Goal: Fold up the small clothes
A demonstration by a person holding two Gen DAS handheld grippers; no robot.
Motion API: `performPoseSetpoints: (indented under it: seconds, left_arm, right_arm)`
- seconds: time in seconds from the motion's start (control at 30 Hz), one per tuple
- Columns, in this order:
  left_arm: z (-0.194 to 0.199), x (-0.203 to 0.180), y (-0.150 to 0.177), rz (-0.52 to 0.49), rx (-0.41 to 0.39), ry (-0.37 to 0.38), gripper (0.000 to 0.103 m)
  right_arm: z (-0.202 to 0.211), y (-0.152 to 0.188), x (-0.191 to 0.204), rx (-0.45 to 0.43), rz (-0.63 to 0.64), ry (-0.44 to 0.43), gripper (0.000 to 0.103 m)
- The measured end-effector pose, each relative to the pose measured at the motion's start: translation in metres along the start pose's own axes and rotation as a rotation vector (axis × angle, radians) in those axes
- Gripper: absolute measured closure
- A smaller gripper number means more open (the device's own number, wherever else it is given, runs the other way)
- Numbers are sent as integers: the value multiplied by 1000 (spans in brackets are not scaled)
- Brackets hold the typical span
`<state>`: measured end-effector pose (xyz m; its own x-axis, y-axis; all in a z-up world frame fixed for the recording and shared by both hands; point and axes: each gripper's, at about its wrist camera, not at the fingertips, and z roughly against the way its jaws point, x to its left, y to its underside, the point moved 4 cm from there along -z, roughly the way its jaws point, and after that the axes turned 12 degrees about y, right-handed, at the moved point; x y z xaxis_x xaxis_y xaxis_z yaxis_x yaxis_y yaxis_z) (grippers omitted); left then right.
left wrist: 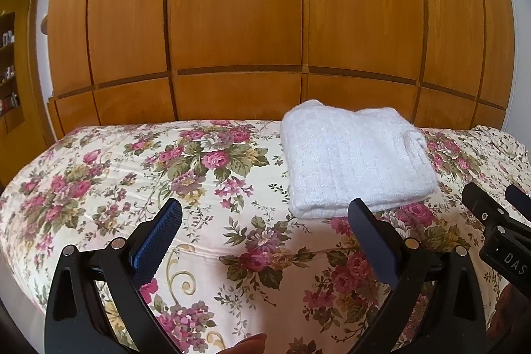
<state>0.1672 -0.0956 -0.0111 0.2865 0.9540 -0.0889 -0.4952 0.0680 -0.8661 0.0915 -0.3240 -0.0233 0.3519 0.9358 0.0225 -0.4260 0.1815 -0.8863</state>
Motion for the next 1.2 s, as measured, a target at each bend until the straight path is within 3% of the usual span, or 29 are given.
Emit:
performPoseSetpoints:
  seconds: [1.2]
  left_arm:
    - [-6,3,6,18,36,19,4]
  right_arm:
    - [-4,8,3,27,-3,-9,2]
